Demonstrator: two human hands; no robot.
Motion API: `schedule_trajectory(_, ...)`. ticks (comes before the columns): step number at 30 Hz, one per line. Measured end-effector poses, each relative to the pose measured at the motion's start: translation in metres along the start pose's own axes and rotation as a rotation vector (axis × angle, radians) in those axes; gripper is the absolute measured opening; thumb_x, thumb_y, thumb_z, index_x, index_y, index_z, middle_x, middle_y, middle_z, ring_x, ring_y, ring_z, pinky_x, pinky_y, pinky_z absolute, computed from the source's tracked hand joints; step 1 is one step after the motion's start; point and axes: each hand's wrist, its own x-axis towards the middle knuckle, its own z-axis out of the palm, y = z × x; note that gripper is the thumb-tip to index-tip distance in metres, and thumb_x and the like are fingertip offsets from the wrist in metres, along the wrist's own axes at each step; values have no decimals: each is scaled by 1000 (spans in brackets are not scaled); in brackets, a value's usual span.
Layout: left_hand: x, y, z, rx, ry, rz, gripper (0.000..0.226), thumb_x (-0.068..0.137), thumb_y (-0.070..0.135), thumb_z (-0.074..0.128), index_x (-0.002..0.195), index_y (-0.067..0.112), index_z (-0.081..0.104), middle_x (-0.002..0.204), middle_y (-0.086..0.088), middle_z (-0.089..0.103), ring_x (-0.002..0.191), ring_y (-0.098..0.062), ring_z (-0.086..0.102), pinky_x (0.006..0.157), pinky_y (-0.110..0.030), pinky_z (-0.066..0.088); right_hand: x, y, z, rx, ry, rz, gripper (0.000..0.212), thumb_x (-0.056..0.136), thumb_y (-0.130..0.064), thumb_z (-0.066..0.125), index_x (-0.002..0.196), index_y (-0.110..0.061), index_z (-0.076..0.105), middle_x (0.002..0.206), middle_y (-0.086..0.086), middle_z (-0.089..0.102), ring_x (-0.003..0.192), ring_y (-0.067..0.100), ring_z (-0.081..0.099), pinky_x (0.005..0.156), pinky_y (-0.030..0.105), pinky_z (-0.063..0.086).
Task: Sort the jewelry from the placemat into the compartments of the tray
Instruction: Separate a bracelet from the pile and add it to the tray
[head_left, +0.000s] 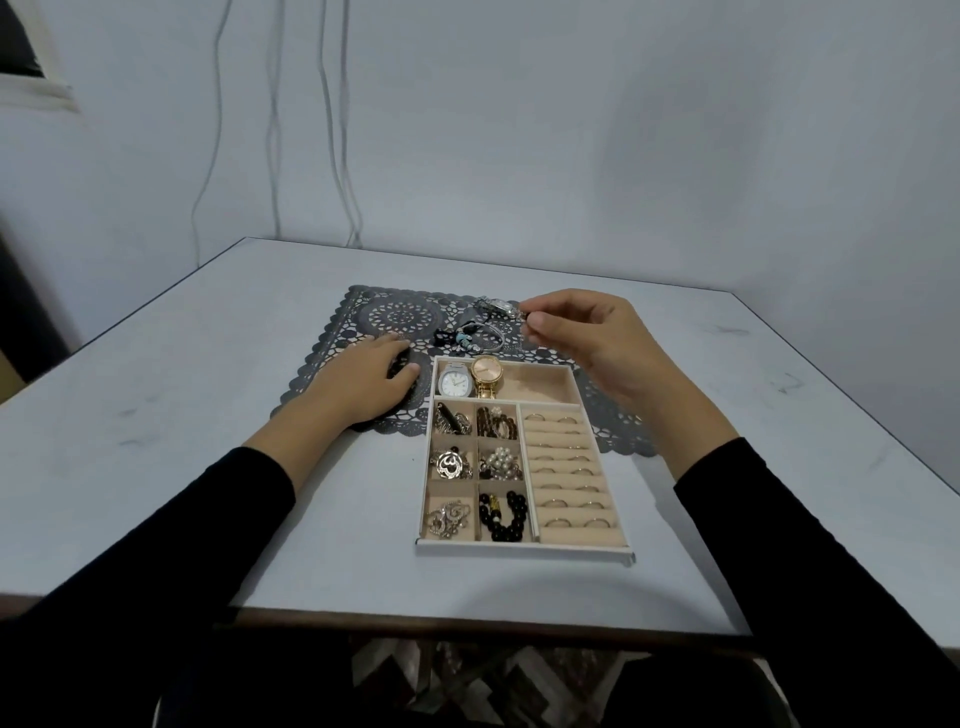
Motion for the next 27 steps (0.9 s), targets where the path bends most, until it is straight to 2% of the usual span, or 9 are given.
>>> schedule_trajectory(5, -8, 1, 0, -6, 10, 12, 53, 101, 41, 41, 148, 16, 38, 157, -3, 32, 145, -21, 28, 116, -38, 24, -14, -6, 7, -36, -144, 75, 21, 76, -5, 71, 97, -3, 71, 88, 11, 71, 82, 18, 67, 81, 25, 57)
schedule_trajectory(9, -10, 4, -1, -21, 11, 18, 53, 101, 40, 42, 148, 15, 39, 157, -4, 32, 144, -22, 29, 116, -38, 25, -21, -9, 10, -151, -235, 95, 17, 82, 0, 68, 98, -2, 71, 87, 11, 71, 80, 17, 67, 75, 23, 55)
schedule_trajectory(12, -11, 4, -2, -20, 11, 12, 53, 101, 39, 42, 148, 14, 39, 157, -4, 33, 144, -22, 29, 115, -37, 24, -22, -9, 10, -245, -280, 116, 16, 81, -1, 69, 97, -3, 71, 87, 6, 73, 83, 16, 68, 77, 22, 54)
schedule_trajectory(17, -12, 6, -2, -15, 13, 11, 52, 102, 39, 41, 148, 14, 39, 157, -5, 33, 144, -23, 30, 115, -37, 24, -17, -6, 8, -449, -375, 173, 13, 80, -4, 72, 93, -5, 73, 94, 15, 72, 85, 19, 68, 78, 22, 53)
schedule_trajectory(20, -11, 5, -2, -8, 10, 9, 53, 102, 39, 41, 148, 14, 39, 157, -5, 33, 144, -23, 29, 115, -37, 24, -13, -7, 10, -552, -420, 187, 11, 81, -5, 71, 92, -8, 74, 89, 8, 73, 78, 12, 67, 72, 17, 51)
schedule_trajectory(24, -10, 4, -1, -12, 5, 4, 53, 102, 40, 41, 148, 15, 39, 157, -5, 32, 145, -23, 28, 116, -38, 24, -5, -9, 11, -690, -481, 178, 14, 83, -3, 69, 95, -8, 74, 90, 3, 74, 88, 15, 70, 82, 22, 54)
schedule_trajectory(27, -9, 3, -1, -14, 3, 6, 53, 102, 40, 41, 148, 15, 39, 157, -5, 32, 145, -24, 28, 116, -39, 24, 1, -14, 14, -776, -562, 172, 15, 85, -2, 66, 96, -9, 74, 88, -2, 74, 86, 11, 70, 79, 18, 53)
